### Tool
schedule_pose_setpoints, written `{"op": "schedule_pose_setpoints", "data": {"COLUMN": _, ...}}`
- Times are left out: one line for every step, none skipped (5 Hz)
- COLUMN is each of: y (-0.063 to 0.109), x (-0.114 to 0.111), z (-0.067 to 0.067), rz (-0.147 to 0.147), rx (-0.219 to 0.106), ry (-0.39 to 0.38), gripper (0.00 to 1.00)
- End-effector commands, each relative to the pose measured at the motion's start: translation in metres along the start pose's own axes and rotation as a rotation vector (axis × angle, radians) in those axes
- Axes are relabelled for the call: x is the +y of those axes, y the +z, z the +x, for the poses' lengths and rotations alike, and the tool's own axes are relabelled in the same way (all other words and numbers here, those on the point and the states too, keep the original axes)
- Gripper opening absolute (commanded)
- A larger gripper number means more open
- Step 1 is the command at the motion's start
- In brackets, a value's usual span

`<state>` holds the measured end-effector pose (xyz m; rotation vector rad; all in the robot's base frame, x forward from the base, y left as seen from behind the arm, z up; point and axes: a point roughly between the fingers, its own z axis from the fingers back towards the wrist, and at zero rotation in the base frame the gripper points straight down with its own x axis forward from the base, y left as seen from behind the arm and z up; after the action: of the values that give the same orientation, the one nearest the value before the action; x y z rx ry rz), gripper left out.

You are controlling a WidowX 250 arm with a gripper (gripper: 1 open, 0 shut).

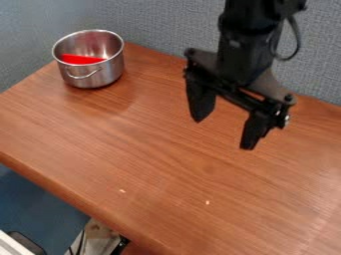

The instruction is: Put the red object in the metal pot

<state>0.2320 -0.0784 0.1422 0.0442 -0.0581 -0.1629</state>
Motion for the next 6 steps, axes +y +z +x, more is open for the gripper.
{"op": "schedule_pose_setpoints", "data": {"y": 0.010, "x": 0.006, "z": -0.003, "rz": -0.002, "rx": -0.105, "ry": -0.029, "gripper": 1.00}}
{"op": "schedule_pose_setpoints", "data": {"y": 0.012, "x": 0.009, "z": -0.011, "rz": 0.000, "rx": -0.132, "ry": -0.042, "gripper": 1.00}}
{"op": "schedule_pose_setpoints", "data": {"y": 0.003, "x": 0.001, "z": -0.006, "rz": 0.024, "rx": -0.110, "ry": 0.001, "gripper": 1.00}}
{"op": "schedule_pose_setpoints", "data": {"y": -0.017, "x": -0.010, "z": 0.004, "rz": 0.046, "rx": -0.082, "ry": -0.001, "gripper": 1.00}}
{"op": "schedule_pose_setpoints", "data": {"y": -0.024, "x": -0.015, "z": 0.009, "rz": 0.062, "rx": -0.064, "ry": 0.040, "gripper": 1.00}}
{"op": "schedule_pose_setpoints", "data": {"y": -0.018, "x": -0.008, "z": 0.017, "rz": 0.057, "rx": -0.104, "ry": 0.071, "gripper": 1.00}}
